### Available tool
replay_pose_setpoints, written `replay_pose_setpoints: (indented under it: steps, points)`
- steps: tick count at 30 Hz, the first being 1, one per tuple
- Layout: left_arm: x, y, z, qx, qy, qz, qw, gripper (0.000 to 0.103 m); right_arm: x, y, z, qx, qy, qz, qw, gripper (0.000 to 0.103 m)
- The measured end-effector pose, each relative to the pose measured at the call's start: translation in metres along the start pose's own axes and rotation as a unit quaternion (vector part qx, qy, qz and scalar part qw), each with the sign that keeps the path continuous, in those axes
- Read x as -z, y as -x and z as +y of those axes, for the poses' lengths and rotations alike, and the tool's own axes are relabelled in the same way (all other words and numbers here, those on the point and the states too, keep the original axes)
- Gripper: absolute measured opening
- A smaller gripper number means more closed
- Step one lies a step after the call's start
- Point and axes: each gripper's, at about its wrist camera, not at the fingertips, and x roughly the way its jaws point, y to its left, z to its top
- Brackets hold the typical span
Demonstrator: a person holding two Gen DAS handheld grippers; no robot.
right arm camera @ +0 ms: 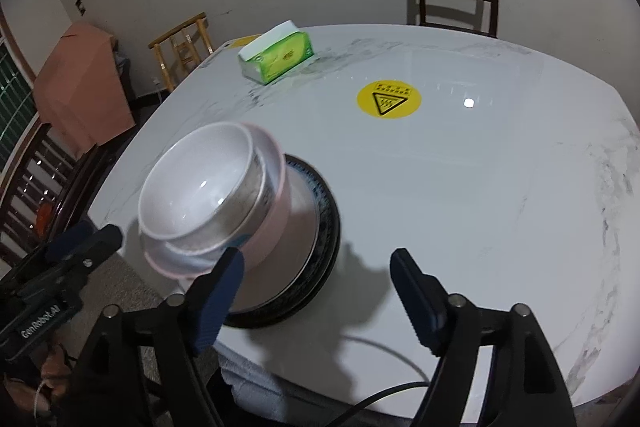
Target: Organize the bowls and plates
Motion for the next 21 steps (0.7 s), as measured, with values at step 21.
replay_pose_setpoints:
  steps: [21]
  points:
    - [0.014,-0.004,-0.028,-0.067,-0.019,-0.008,0.9975,0.074,0.027,0.005,0.014,0.012,0.071,-0.011,0.997,0.085]
